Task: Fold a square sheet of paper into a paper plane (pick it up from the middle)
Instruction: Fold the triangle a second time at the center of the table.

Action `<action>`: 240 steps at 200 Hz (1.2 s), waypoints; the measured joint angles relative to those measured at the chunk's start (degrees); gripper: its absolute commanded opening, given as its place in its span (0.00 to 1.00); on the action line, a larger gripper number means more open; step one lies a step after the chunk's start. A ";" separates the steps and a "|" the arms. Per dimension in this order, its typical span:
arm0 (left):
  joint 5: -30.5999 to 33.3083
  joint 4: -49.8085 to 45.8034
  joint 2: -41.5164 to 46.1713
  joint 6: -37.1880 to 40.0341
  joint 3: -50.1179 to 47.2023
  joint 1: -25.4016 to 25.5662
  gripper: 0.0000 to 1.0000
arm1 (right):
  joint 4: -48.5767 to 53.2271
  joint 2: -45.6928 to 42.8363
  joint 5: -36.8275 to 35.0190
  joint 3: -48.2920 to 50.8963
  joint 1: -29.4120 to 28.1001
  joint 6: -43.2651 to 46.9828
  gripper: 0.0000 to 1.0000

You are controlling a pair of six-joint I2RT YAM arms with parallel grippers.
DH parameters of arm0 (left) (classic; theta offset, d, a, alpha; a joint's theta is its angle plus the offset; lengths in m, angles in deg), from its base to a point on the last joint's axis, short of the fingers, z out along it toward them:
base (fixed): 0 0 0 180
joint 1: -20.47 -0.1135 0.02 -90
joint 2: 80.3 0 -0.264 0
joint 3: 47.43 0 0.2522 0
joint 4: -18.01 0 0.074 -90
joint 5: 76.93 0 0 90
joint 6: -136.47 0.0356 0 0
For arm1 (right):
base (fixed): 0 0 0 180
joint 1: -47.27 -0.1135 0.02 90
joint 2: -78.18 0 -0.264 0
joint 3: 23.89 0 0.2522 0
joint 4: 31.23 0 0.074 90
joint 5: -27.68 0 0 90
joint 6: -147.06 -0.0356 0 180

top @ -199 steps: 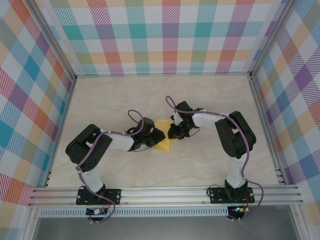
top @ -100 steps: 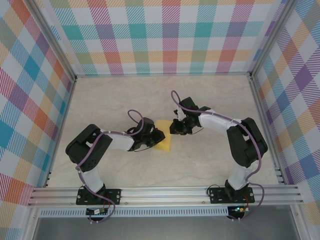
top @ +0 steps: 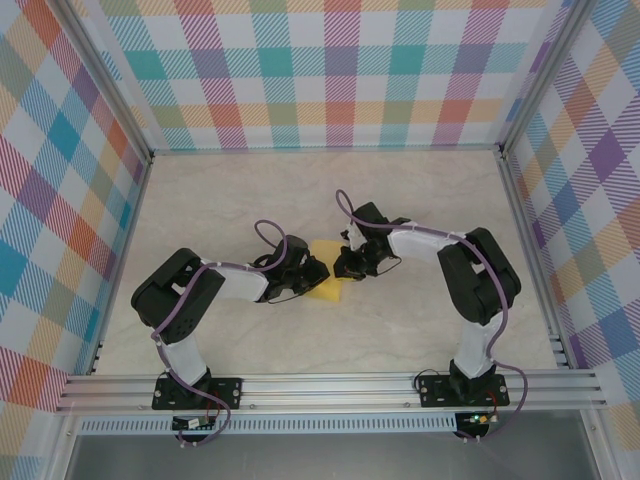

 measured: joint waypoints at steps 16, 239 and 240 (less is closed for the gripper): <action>0.02 -0.04 0.00 0.00 0.00 0.00 0.16 | -0.11 1.55 0.04 0.00 0.00 0.00 0.11; 1.53 -5.49 2.32 1.79 -0.07 -2.16 0.16 | 1.66 4.24 -1.16 -2.14 0.00 2.23 0.10; 1.55 -5.51 2.32 1.81 -0.07 -2.14 0.16 | 1.66 4.24 -1.16 -2.14 0.00 2.23 0.10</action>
